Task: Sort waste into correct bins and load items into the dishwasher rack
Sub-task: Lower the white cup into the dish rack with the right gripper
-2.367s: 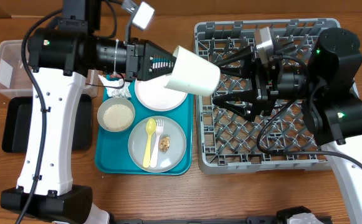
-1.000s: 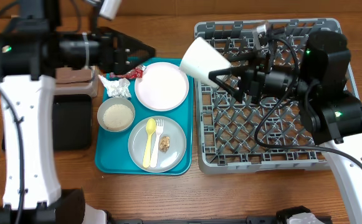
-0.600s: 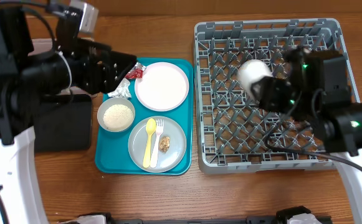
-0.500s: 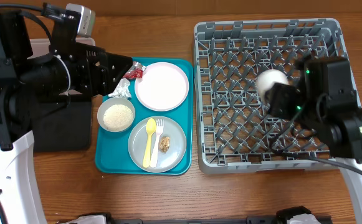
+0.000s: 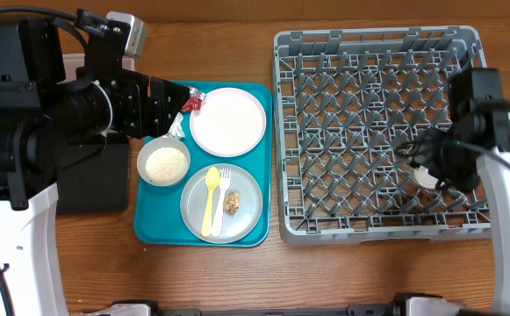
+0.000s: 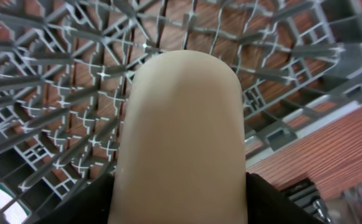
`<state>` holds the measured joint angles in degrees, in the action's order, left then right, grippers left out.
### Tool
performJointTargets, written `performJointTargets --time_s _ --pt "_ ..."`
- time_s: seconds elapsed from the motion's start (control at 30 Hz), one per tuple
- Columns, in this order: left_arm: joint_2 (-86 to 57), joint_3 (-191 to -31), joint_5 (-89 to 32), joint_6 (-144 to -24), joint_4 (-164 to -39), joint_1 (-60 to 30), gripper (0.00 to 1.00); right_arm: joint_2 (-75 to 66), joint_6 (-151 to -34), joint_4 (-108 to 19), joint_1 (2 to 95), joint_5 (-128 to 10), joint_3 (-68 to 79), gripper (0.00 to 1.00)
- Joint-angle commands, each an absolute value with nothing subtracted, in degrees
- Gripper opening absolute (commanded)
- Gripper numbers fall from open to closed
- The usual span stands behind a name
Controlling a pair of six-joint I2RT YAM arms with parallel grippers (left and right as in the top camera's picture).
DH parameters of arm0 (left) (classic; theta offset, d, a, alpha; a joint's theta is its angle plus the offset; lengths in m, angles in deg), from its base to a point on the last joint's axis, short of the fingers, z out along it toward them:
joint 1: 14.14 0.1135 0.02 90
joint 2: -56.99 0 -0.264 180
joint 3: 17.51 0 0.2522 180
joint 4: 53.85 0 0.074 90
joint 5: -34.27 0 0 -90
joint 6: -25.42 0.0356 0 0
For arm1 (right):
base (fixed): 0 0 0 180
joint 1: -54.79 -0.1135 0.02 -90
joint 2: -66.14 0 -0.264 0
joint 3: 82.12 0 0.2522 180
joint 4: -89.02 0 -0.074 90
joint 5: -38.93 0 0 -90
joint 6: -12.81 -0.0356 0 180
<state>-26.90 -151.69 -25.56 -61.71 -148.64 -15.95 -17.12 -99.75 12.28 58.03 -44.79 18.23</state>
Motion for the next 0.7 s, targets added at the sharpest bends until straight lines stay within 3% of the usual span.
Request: performJointTargets --time_s 0.0,0.67 --pt "-27.0 -152.3 -26.3 -62.4 -148.6 -16.2 0.75 -21.0 -95.7 10.7 58.7 -49.6 18.3 0.37" --pt "-27.0 -152.3 -26.3 -62.5 -149.3 -16.2 0.77 -26.6 -92.8 6.8 62.8 -50.0 12.5 0.38"
